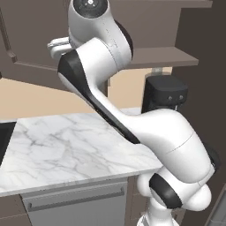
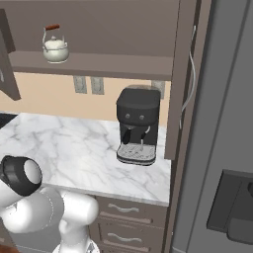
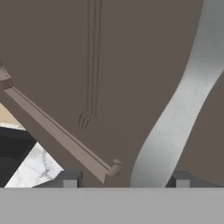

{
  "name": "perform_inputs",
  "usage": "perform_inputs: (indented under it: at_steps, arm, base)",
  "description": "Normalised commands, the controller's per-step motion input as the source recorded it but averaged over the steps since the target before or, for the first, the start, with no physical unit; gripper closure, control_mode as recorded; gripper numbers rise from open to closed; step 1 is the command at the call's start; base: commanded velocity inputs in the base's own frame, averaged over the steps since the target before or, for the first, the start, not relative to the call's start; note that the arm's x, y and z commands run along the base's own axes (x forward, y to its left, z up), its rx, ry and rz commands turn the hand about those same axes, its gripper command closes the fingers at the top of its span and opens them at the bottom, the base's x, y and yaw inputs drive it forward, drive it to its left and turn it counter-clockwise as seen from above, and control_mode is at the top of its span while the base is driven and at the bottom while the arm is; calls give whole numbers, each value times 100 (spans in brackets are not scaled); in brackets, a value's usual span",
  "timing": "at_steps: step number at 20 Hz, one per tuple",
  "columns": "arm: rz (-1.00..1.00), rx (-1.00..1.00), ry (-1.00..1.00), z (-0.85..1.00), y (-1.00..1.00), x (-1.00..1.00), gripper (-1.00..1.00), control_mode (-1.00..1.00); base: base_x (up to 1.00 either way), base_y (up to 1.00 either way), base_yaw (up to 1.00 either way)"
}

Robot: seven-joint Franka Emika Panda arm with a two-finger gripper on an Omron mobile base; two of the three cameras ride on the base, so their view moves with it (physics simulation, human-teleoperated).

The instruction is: Open the cabinet, pick the kettle from the cabinet, and place it in the sink.

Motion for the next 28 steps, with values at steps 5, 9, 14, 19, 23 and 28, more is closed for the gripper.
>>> perform_inputs:
  at_steps: [5, 9, 14, 19, 23, 28]
  arm:
    - [0, -4, 0, 0, 0, -5, -100, -100]
    - [0, -6, -7, 5, 4, -16, -100, -100]
    - [-2, -11, -13, 8, 13, -9, -100, -100]
    - [-14, -17, -10, 8, 2, 0, -100, -100]
    - [-26, -12, -5, 6, 5, 3, -100, -100]
    - [-28, -6, -8, 11, 21, 0, -100, -100]
  base:
    - [0, 0, 0]
    - [0, 0, 0]
    - [0, 0, 0]
    - [0, 0, 0]
    - [0, 0, 0]
    - [0, 0, 0]
